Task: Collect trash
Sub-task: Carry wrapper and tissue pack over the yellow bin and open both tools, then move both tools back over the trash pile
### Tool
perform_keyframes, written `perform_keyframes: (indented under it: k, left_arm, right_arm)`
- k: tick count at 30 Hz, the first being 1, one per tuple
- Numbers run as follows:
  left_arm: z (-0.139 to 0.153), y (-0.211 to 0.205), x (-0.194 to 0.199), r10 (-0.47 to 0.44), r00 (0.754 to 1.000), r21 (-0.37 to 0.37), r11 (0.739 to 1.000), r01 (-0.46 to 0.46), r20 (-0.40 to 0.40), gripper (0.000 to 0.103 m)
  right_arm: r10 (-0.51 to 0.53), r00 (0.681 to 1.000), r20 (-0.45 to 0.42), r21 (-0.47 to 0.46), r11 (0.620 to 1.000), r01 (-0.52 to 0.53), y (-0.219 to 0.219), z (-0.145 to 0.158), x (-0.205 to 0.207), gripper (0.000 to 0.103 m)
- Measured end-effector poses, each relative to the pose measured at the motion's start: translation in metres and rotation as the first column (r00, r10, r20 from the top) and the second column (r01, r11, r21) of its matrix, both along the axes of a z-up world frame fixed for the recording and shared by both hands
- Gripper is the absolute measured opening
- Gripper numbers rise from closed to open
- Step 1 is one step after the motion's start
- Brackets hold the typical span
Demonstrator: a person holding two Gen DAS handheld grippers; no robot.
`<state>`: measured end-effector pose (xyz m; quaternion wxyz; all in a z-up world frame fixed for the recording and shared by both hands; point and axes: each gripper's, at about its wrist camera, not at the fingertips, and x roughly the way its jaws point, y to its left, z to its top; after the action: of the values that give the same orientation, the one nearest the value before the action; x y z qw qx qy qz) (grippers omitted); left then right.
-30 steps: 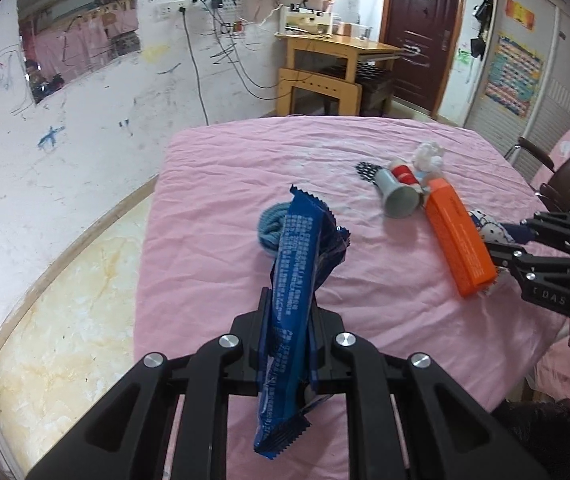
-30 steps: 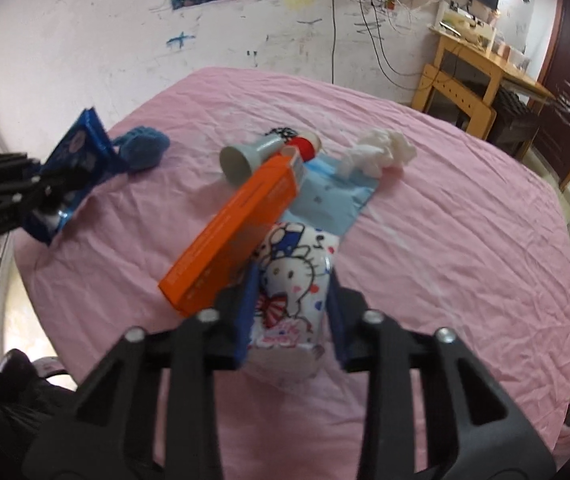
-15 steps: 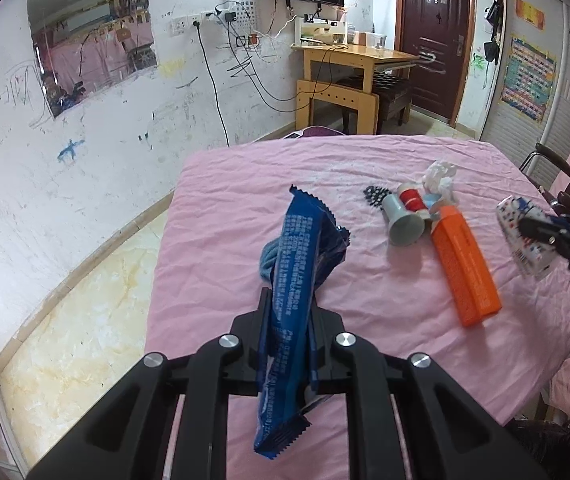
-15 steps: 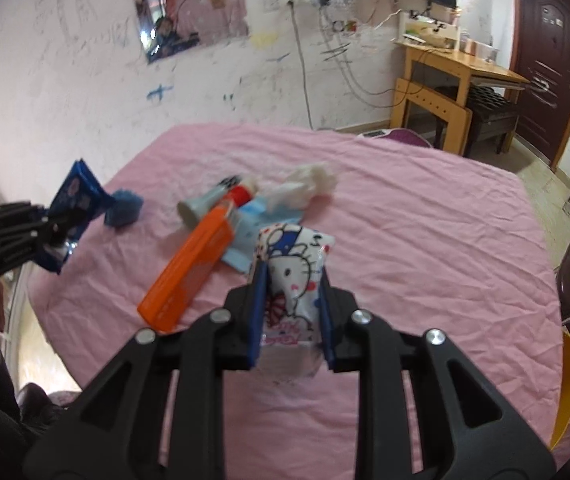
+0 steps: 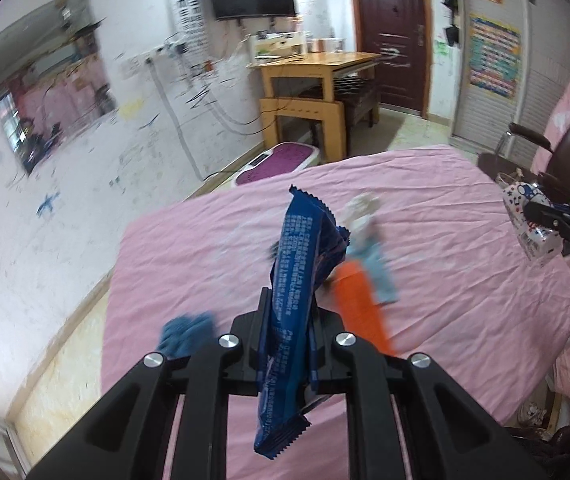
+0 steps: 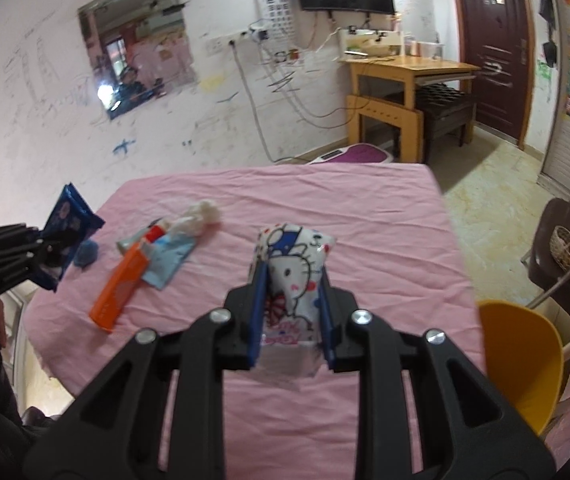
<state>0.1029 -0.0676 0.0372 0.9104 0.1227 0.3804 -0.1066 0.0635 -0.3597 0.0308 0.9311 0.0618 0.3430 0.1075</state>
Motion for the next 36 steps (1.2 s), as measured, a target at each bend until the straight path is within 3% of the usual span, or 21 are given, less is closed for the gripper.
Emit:
perform_keyframes:
  k: [4,10,19,26,29,31,34,36]
  left_arm:
    - [0.007,-0.05,0.006,-0.093,0.996,0.023,0.995,0.093,0.004,0.011]
    - [0.012,-0.143,0.02,-0.249,0.969,0.041,0.968,0.249,-0.007,0.011]
    - [-0.016,-0.3,0.034,-0.452,0.883,-0.054,0.892,0.449,-0.127,0.011]
    - [-0.063,-0.382,0.038,-0.505,0.821,-0.06,0.859,0.508,-0.268,0.011]
    - [-0.085,-0.403,0.044,-0.505,0.797,-0.07,0.856,0.513,-0.331,0.012]
    - [-0.096,-0.413,0.048,-0.49,0.795,-0.065,0.862,0.502,-0.358,0.013]
    - [-0.108,-0.426,0.051,-0.483,0.778,-0.065,0.862,0.502,-0.403,0.035]
    - [-0.11,-0.427,0.051,-0.492,0.766,-0.096,0.86,0.501,-0.415,0.07]
  right_arm:
    - [-0.059,0.998,0.0,-0.014,0.998,0.059,-0.039,-0.003,-0.006,0.022]
    - [-0.175,0.985,-0.012,-0.029,0.984,0.174,-0.102,-0.012,-0.021,0.022]
    - [-0.346,0.931,-0.111,0.021,0.936,0.351,-0.205,-0.065,-0.036,0.023]
    - [-0.377,0.901,-0.214,0.083,0.912,0.401,-0.246,-0.121,-0.036,0.023]
    - [-0.382,0.892,-0.242,0.095,0.905,0.414,-0.254,-0.137,-0.037,0.027]
    - [-0.39,0.884,-0.26,0.102,0.899,0.426,-0.259,-0.147,-0.037,0.031]
    - [-0.397,0.875,-0.275,0.116,0.89,0.44,-0.266,-0.155,-0.039,0.063]
    - [-0.401,0.874,-0.274,0.12,0.888,0.445,-0.266,-0.155,-0.041,0.066]
